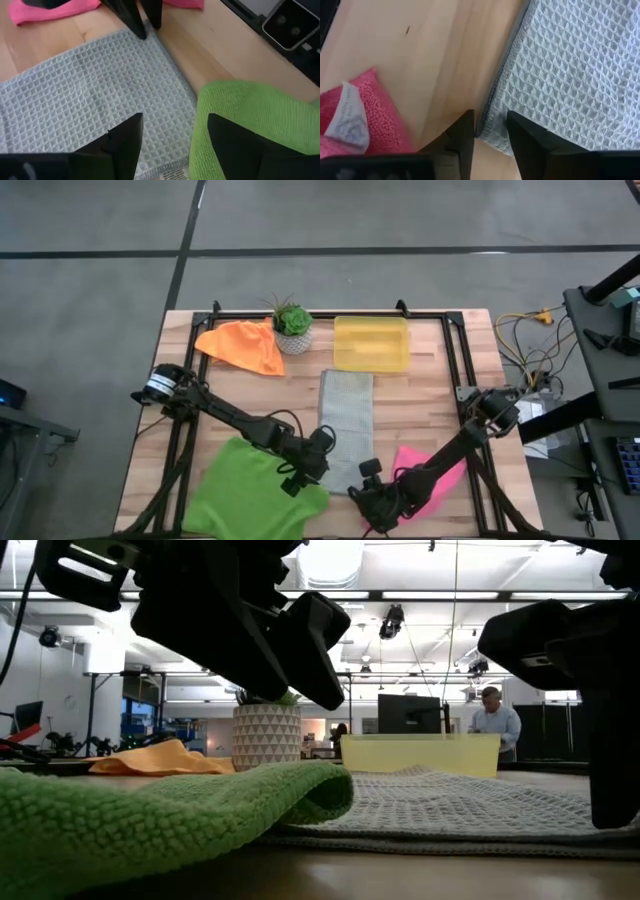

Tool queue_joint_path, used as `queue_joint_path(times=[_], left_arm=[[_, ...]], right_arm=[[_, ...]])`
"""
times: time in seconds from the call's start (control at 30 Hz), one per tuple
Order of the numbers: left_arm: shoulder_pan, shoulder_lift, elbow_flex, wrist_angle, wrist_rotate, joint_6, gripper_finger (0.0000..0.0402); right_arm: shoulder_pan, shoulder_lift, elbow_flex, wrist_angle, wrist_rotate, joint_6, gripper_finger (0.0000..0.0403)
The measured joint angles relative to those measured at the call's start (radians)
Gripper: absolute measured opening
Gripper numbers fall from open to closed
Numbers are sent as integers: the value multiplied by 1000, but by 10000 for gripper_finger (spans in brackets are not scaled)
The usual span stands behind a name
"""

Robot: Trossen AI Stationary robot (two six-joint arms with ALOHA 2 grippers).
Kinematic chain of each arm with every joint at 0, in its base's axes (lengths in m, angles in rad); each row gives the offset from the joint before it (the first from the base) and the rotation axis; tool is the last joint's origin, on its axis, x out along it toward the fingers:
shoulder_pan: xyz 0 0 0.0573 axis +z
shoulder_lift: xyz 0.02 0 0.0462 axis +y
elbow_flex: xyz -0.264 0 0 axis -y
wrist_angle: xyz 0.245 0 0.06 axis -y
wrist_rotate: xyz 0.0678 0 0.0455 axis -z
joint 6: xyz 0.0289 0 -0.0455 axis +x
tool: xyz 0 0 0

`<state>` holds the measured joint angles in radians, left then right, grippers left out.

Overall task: Fold microfiber towels
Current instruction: Fold the gray microfiber cloth

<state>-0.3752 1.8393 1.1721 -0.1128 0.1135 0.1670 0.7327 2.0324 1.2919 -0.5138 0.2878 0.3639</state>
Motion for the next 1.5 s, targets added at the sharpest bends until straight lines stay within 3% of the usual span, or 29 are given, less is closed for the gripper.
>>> queue_joint_path(times=[0.33, 0.73, 1.2, 1.5], left_arm=[[-1, 0, 7, 4, -4, -5, 211], [0, 0, 1, 29, -73, -65, 211], [3, 104, 2, 163, -90, -527, 211], [1, 118, 5, 217, -14, -582, 211]], right_arm=[[-60, -30, -9, -34, -57, 61, 15], [-202, -207, -77, 36, -138, 195, 12], [-217, -311, -168, 67, -138, 319, 11], [-217, -316, -187, 76, -131, 399, 11]])
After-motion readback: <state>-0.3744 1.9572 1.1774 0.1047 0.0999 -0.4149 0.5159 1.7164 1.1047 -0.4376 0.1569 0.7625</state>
